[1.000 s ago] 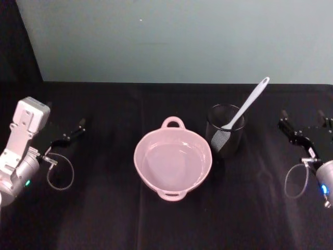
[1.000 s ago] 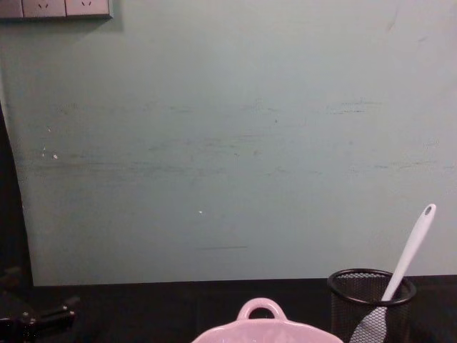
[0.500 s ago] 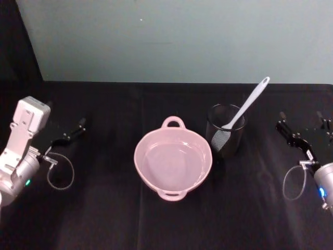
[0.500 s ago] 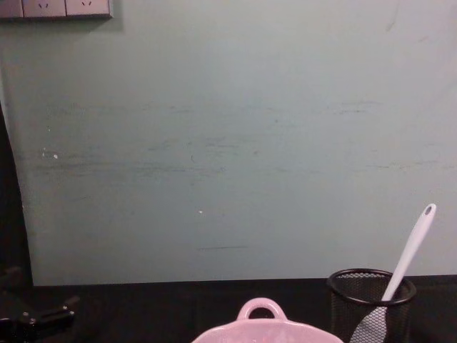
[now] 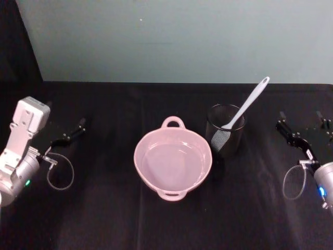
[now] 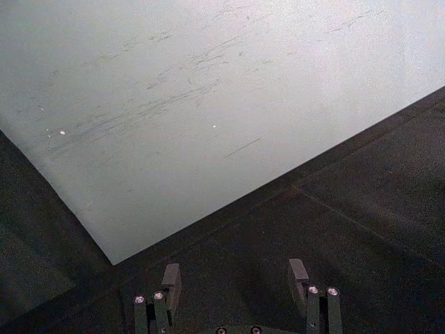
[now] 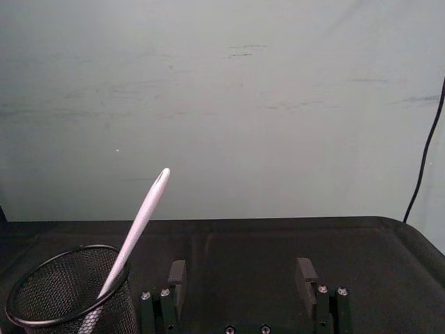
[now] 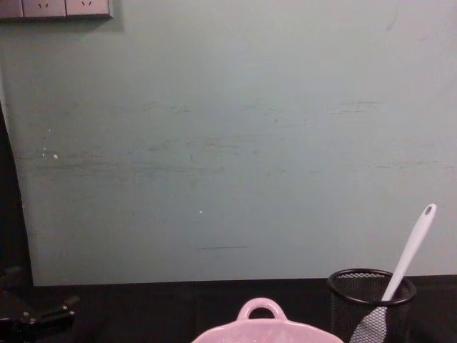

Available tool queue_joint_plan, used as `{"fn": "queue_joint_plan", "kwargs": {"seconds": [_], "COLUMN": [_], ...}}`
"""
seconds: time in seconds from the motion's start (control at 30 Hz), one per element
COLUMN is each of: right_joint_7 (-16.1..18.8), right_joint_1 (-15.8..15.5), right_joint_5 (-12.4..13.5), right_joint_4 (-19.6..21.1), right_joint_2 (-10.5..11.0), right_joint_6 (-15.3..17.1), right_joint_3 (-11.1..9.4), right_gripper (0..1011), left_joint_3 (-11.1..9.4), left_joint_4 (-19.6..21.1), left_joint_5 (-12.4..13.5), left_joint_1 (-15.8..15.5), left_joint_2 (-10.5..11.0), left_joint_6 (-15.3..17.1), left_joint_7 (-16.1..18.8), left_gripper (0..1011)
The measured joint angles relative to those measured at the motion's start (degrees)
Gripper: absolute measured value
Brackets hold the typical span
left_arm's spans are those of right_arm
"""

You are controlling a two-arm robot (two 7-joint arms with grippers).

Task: Use the one hand to pick up the spoon and stir the clear water in the bowl.

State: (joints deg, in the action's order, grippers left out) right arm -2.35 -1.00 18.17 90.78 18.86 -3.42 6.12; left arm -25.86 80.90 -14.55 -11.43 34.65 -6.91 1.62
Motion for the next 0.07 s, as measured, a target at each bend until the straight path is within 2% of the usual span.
{"fn": "queue_joint_plan", "kwargs": {"seconds": [0.07], "right_joint_7": [0.0], "right_joint_1": [0.0], "right_joint_5": [0.0], "right_joint_4": [0.0], "right_joint_2": [0.0], "right_joint_6": [0.0], "right_joint_3": [0.0], "right_gripper": [1003], "left_joint_3": [0.0], "left_joint_4": [0.0], "left_joint_5": [0.0], "left_joint_1": [0.0], "left_joint_2": [0.0], "left_joint_6": [0.0], "left_joint_7": [0.0], "left_gripper": [1011]}}
